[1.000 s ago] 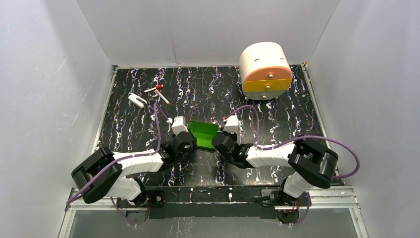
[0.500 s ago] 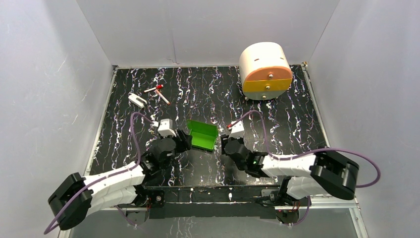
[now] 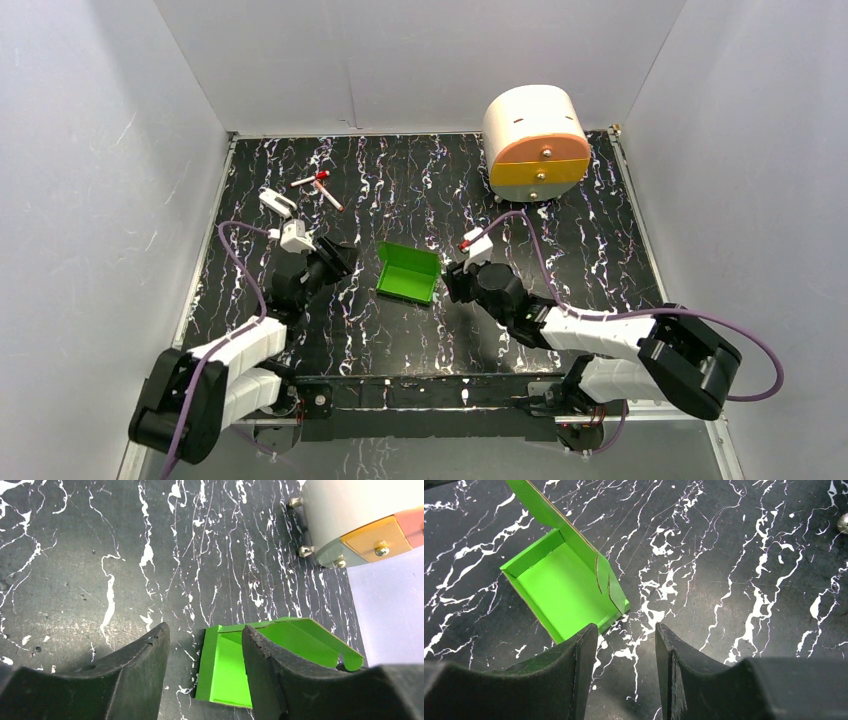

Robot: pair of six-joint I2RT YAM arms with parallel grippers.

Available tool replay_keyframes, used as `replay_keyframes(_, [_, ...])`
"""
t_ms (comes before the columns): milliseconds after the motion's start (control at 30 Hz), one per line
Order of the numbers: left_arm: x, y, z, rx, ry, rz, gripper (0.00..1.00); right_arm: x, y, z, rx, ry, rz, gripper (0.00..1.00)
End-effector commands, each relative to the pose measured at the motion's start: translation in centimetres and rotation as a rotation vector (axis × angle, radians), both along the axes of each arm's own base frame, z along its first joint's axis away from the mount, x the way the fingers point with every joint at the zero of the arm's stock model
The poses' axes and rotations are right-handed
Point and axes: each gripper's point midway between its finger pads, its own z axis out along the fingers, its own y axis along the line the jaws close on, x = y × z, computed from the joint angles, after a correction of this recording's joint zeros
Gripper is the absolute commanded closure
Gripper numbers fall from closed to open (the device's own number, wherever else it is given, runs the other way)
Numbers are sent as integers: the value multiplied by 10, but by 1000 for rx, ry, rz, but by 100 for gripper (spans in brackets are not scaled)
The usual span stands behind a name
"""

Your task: Fold the paper box

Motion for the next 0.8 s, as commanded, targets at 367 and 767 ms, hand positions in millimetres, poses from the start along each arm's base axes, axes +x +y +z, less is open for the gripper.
replay_keyframes(367, [40,-38,-6,-73,43,-242,60,22,34,21,60,-27,125,55])
replay_keyframes(767, [30,-65,-10,-101,57,-397,72,41,45,7,30,-9,83,93])
